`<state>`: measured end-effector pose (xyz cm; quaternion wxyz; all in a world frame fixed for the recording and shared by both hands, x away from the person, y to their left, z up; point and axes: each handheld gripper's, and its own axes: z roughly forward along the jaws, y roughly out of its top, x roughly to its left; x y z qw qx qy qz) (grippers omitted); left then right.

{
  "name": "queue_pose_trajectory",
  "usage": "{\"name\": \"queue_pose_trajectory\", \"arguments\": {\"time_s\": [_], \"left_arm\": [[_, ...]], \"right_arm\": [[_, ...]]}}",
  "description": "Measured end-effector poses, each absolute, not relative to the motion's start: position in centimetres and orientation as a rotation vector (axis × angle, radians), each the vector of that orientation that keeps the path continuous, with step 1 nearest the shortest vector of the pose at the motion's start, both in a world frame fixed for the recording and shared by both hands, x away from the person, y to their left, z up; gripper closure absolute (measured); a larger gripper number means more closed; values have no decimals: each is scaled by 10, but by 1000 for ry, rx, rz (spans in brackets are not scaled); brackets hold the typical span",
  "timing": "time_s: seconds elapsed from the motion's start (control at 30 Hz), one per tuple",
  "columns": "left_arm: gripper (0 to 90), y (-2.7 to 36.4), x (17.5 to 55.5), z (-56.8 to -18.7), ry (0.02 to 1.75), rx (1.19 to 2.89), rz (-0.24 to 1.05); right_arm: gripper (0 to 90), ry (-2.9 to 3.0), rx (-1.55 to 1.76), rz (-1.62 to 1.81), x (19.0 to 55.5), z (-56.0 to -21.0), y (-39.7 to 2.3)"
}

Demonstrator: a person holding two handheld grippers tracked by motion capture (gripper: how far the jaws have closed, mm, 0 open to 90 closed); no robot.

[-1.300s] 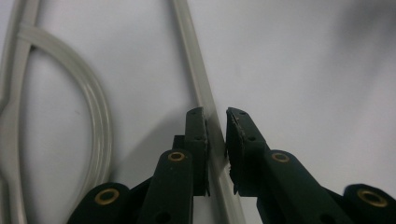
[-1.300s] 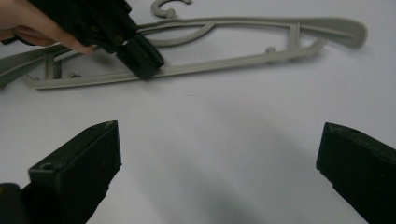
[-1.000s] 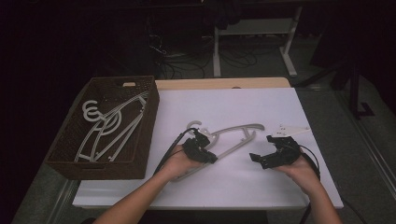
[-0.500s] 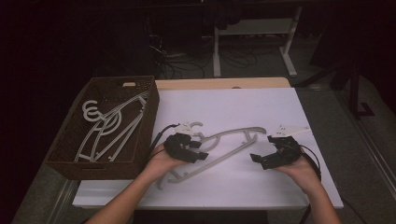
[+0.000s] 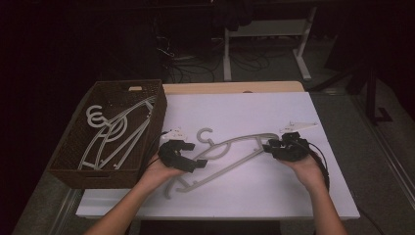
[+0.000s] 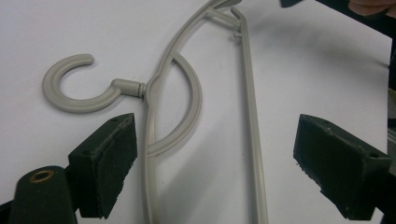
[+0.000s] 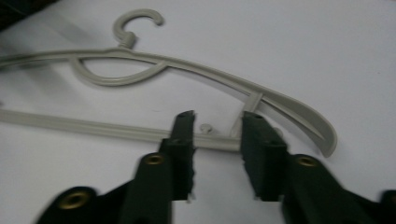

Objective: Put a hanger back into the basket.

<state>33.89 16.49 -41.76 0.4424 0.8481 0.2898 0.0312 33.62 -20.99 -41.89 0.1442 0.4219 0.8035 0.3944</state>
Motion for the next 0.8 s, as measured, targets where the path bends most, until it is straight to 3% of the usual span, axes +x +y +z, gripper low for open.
{"name": "queue_pose_trajectory", "arguments": {"time_s": [0.13, 0.8], "left_arm": [[112, 166, 342, -419, 730, 2107, 74], [113, 165, 346, -428, 761, 2168, 107]], "right_arm": [[890, 2333, 1242, 1124, 355, -426, -207], [893, 2424, 1214, 906, 367, -451, -193]]}}
